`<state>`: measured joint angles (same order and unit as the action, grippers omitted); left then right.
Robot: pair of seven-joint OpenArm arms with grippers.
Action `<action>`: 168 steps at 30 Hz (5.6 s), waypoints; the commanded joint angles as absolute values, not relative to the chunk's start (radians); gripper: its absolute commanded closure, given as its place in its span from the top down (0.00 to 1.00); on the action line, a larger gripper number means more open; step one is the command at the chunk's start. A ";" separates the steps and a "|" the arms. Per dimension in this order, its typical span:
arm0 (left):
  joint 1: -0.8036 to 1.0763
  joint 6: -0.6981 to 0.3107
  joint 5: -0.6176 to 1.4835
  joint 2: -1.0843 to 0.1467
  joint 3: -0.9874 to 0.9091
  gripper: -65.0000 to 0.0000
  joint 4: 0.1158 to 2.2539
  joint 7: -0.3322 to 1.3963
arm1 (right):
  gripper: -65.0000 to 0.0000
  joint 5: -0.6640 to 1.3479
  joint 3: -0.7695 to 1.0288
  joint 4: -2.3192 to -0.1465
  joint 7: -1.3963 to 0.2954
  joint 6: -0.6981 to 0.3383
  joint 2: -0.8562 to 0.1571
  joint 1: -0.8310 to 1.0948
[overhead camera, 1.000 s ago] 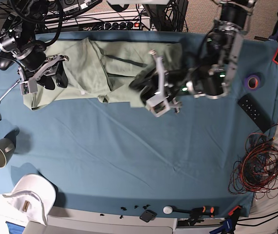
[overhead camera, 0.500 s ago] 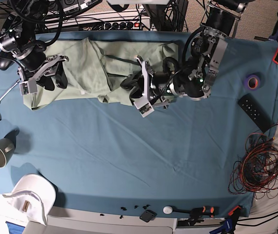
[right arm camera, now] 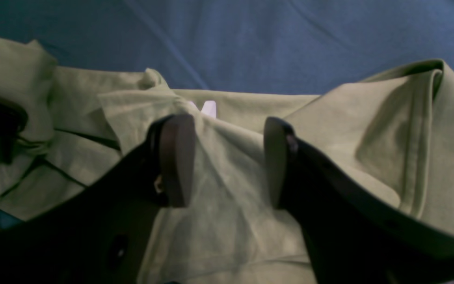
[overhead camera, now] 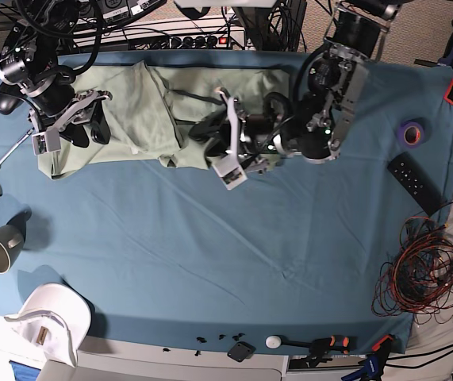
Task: Fold the T-shirt properly
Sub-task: 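Carry the grasped end over toward the right gripper with the left gripper, then release and reposition the left gripper on the folded layer, then regrasp the folded layer with the left gripper and push it toward the right gripper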
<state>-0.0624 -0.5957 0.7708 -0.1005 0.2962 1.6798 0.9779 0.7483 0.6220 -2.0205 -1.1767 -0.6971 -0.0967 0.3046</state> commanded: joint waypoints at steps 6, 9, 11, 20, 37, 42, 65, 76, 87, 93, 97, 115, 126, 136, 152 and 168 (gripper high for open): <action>-0.080 -0.603 0.785 -0.078 0.301 0.00 1.695 0.952 | 0.44 0.766 0.627 -2.035 -1.148 -0.698 -0.108 0.299; -0.080 -0.604 0.781 -0.078 0.301 0.00 1.695 0.950 | 0.44 0.766 0.627 -2.035 -1.147 -0.698 -0.108 0.299; -0.078 -0.644 0.778 -0.078 0.301 0.03 1.695 0.951 | 0.44 0.766 0.627 -2.035 -1.147 -0.698 -0.108 0.299; -0.075 -0.670 0.786 -0.081 0.305 0.51 1.695 0.954 | 0.44 0.766 0.627 -2.035 -1.147 -0.698 -0.109 0.299; -0.051 -0.531 0.671 -0.190 0.050 0.00 1.835 0.992 | 0.44 0.766 0.627 -2.035 -1.144 -0.698 -0.108 0.299; 0.006 -0.439 0.627 -0.200 0.001 0.00 1.835 0.998 | 0.44 0.766 0.627 -2.035 -1.144 -0.698 -0.108 0.299; 0.111 -0.377 0.546 -0.193 0.031 0.00 1.831 0.949 | 0.44 0.766 0.627 -2.035 -1.125 -0.698 -0.108 0.299; 0.116 -0.376 0.498 -0.166 0.129 0.00 1.831 0.942 | 0.44 0.766 0.627 -2.035 -1.125 -0.698 -0.108 0.299; 0.113 -0.355 0.456 -0.137 0.203 0.00 1.831 0.917 | 0.44 0.766 0.627 -2.035 -1.125 -0.698 -0.108 0.299; 0.113 -0.355 0.455 -0.135 0.207 0.00 1.831 0.915 | 0.44 0.766 0.627 -2.035 -1.124 -0.698 -0.108 0.299; 0.113 -0.354 0.403 -0.133 0.207 0.00 1.828 0.887 | 0.44 0.766 0.627 -2.035 -1.124 -0.698 -0.108 0.299; 0.114 -0.442 0.582 -0.133 0.207 0.00 1.780 0.915 | 0.44 0.766 0.627 -2.035 -1.120 -0.698 -0.108 0.299; 0.111 -0.698 1.003 -0.133 0.207 0.00 1.780 1.037 | 0.44 0.766 0.627 -2.035 -1.121 -0.698 -0.109 0.299; 0.100 -0.567 0.680 -0.133 0.207 0.00 1.780 0.903 | 0.44 0.766 0.627 -2.035 -1.121 -0.698 -0.109 0.299; 0.076 -0.460 0.516 -0.035 0.219 0.00 1.703 0.828 | 0.44 0.765 0.627 -2.035 -1.106 -0.698 -0.108 0.299; -0.105 -0.437 0.430 0.102 0.399 0.00 1.478 0.785 | 0.44 0.765 0.627 -2.035 -1.106 -0.698 -0.108 0.299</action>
